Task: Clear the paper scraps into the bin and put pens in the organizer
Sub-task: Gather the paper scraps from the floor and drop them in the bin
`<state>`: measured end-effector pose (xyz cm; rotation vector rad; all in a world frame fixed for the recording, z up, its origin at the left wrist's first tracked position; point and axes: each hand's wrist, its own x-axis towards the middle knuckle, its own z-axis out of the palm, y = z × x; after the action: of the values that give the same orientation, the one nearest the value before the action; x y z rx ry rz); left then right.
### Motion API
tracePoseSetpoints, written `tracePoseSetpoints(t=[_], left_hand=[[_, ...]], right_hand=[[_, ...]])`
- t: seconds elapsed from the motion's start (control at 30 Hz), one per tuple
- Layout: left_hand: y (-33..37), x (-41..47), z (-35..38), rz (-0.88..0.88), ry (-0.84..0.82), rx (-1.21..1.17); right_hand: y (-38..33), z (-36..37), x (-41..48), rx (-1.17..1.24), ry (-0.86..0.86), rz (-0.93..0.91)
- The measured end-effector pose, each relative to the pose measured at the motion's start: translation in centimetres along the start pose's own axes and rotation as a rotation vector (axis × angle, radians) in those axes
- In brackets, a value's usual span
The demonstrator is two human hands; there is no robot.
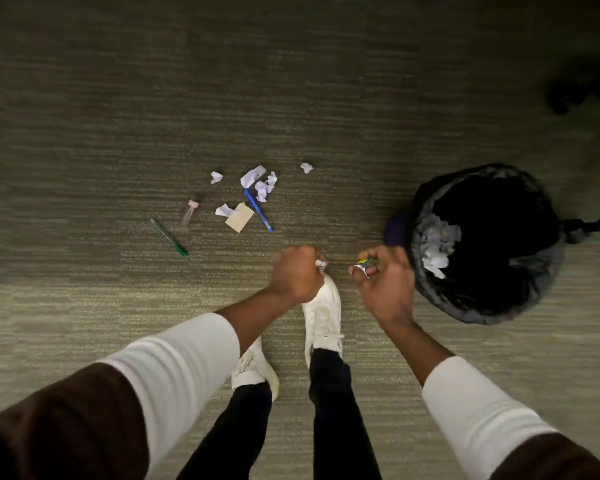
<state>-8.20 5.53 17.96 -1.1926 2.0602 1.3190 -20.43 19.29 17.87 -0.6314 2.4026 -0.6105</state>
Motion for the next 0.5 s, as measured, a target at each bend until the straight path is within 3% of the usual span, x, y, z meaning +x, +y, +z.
tracePoseSetpoints(t=[0.33, 0.5], left_hand=[[14.7, -0.5, 4.4, 0.255, 0.087, 0.115], [19.3, -0.1, 7.8, 0.296, 0.022, 0.096]], right_hand=[[4.4, -9.5, -1.0, 0.142, 0.359, 0.108], [8.5, -11.0, -0.3, 0.123, 0.375, 0.252]])
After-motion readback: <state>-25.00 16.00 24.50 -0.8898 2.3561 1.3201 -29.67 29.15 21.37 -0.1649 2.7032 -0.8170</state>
